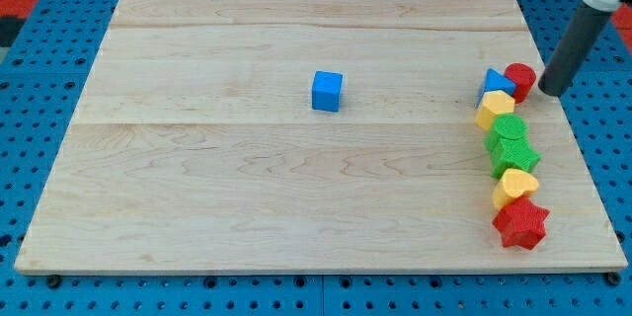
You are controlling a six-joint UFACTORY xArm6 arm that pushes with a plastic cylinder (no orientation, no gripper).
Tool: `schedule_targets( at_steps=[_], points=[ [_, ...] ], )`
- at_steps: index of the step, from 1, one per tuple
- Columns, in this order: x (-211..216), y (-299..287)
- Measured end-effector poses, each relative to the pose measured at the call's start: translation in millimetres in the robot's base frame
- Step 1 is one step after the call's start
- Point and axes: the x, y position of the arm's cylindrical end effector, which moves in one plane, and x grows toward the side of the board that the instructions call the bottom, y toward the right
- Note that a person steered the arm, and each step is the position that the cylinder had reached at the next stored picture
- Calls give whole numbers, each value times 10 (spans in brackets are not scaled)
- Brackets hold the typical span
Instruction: Separate the blue triangle from line of objects
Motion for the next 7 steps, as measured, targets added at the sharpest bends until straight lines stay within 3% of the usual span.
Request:
schedule_targets(
  at_steps=[1,3,5,7],
  points=[
    [-17,-424],
    [-453,-1344],
    [-13,-1106],
    [-75,-1694]
  ],
)
